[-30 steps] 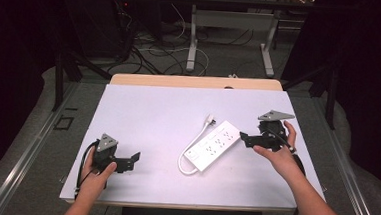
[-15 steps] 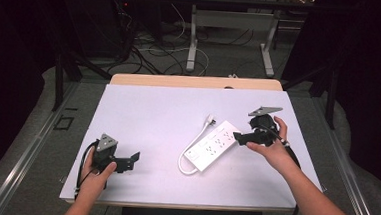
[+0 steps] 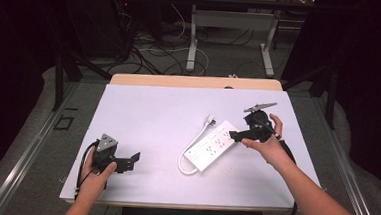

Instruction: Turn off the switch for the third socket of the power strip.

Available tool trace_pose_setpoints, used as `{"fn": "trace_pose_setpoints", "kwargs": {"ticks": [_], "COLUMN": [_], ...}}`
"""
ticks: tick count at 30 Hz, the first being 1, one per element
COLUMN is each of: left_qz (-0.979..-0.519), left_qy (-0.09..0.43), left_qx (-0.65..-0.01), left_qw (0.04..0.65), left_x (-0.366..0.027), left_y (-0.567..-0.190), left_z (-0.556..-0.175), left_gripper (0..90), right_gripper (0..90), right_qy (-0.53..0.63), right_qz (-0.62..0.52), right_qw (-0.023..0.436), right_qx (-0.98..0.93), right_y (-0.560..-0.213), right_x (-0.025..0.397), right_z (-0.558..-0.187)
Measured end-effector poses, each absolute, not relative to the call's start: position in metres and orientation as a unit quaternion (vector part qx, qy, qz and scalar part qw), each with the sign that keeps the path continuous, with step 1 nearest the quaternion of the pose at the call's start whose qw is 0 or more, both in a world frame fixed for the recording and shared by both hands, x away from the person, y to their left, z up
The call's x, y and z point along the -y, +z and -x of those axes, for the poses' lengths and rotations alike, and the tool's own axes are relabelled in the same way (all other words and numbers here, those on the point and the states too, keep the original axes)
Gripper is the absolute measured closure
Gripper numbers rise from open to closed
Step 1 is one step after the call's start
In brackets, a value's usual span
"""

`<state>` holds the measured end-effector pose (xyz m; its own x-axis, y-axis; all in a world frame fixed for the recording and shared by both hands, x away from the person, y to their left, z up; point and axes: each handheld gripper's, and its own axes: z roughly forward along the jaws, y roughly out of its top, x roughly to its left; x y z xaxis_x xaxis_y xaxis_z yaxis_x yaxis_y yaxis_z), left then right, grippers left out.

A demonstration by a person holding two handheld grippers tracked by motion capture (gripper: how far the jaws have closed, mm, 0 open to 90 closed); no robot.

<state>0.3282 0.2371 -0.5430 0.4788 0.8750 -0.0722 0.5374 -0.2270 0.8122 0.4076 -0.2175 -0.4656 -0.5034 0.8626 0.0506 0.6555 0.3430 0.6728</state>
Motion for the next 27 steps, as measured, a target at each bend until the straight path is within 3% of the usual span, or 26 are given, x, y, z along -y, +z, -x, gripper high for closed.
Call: {"fn": "trace_pose_setpoints", "kwargs": {"ticks": [12, 22, 27], "left_qz": [-0.757, -0.758, -0.756], "left_qy": [0.205, 0.207, 0.208], "left_qx": [-0.467, -0.466, -0.467], "left_qw": [0.409, 0.407, 0.408], "left_x": [-0.237, -0.238, -0.238], "left_y": [-0.543, -0.543, -0.543], "left_z": [-0.328, -0.329, -0.329], "left_gripper": [1.0, 1.0, 1.0], "right_gripper": [17.8, 29.2, 39.2], "right_qy": [0.328, 0.323, 0.316], "right_qz": [-0.508, -0.529, -0.533], "right_qw": [0.146, 0.144, 0.143], "right_qx": [-0.783, -0.771, -0.771], "right_y": [-0.465, -0.465, -0.466], "right_x": [0.218, 0.217, 0.216], "right_z": [-0.416, -0.426, -0.432]}}
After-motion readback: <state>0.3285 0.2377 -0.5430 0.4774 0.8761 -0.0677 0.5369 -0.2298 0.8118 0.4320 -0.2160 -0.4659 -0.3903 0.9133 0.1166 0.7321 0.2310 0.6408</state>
